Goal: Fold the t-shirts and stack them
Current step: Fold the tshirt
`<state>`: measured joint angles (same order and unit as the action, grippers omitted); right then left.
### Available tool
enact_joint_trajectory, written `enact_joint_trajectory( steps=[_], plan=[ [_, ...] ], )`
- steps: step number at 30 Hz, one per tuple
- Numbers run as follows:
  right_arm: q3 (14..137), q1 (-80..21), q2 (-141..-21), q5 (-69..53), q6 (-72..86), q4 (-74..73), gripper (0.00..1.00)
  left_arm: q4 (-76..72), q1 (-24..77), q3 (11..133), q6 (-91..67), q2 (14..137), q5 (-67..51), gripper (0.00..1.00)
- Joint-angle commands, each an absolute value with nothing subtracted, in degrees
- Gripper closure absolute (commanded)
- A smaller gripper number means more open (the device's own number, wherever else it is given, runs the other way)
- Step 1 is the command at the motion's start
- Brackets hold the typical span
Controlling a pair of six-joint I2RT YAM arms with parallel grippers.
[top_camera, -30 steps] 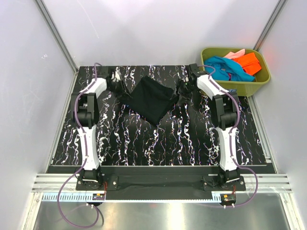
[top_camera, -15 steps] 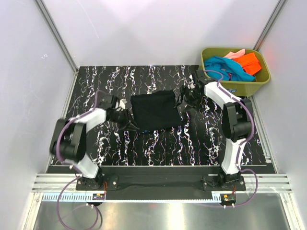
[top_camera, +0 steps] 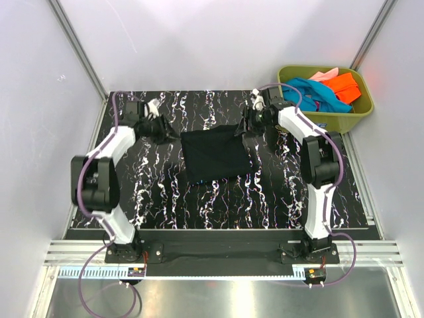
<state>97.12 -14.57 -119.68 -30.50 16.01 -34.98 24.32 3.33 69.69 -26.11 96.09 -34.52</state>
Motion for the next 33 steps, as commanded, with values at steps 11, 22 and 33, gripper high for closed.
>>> enact_joint_trajectory(
  steps=[11, 22, 33],
  plan=[
    [117.33, -14.41, -135.17, -30.32, 9.67, -33.14, 0.52, 18.11, 5.27, 84.11, -19.34, 112.94, -34.01, 0.68],
    [119.00, -14.41, -137.81, -31.81, 10.10, -33.58, 0.51, 20.56, 6.94, 89.73, -18.81, 119.17, -32.87, 0.64],
    [118.48, -14.41, -137.55, -31.64, 10.11, -33.66, 0.50, 25.40, 7.73, 89.13, -17.49, 117.08, -26.82, 0.64]
  ],
)
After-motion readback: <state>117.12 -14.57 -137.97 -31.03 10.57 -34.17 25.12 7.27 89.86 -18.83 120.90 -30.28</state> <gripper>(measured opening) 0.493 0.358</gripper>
